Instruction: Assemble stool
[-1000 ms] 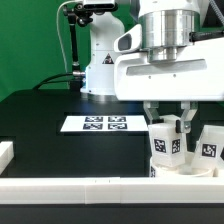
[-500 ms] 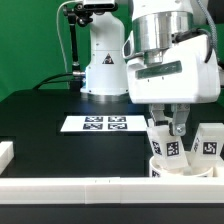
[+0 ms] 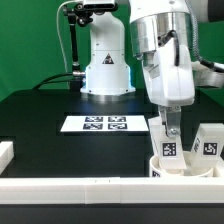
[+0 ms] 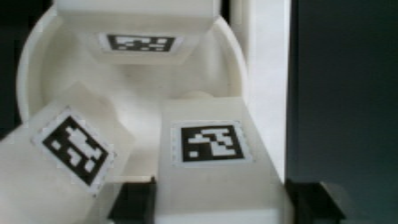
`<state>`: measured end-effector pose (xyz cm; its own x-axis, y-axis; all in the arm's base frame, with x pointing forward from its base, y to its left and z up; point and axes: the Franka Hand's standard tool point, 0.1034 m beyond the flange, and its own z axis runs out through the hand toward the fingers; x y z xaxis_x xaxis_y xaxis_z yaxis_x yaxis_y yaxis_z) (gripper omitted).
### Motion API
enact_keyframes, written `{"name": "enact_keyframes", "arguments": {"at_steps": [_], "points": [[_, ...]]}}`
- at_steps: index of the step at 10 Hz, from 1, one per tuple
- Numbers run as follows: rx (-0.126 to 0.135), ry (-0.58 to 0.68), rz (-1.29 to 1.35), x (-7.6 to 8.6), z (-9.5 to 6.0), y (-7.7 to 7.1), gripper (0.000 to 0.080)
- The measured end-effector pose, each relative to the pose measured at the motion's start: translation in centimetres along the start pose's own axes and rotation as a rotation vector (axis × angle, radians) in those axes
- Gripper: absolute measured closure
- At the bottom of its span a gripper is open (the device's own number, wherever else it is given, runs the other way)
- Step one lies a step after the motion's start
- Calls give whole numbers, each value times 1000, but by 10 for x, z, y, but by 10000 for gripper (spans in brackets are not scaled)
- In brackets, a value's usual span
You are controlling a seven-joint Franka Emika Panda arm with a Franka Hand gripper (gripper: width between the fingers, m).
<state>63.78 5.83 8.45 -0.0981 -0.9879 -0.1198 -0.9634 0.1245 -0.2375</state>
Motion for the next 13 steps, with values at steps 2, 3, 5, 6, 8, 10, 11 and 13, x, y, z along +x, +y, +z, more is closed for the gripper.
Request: {"name": "enact_keyframes", "arguments": {"at_steps": [2,3,5,6,8,10,11,13], "points": [[6,-14,172,-2,0,0,459],[5,-19,251,-3,0,1,459],[5,-19,296,-3,0,1,459],[3,-19,255,-2,-1,0,459],[-14,-29,166,2,-11,-4,240],[-18,-47,60,1,-24,-11,155],[-12,-49,61,1,-26,-13,155],[-11,-46,-105,2,-24,-12,150]]}}
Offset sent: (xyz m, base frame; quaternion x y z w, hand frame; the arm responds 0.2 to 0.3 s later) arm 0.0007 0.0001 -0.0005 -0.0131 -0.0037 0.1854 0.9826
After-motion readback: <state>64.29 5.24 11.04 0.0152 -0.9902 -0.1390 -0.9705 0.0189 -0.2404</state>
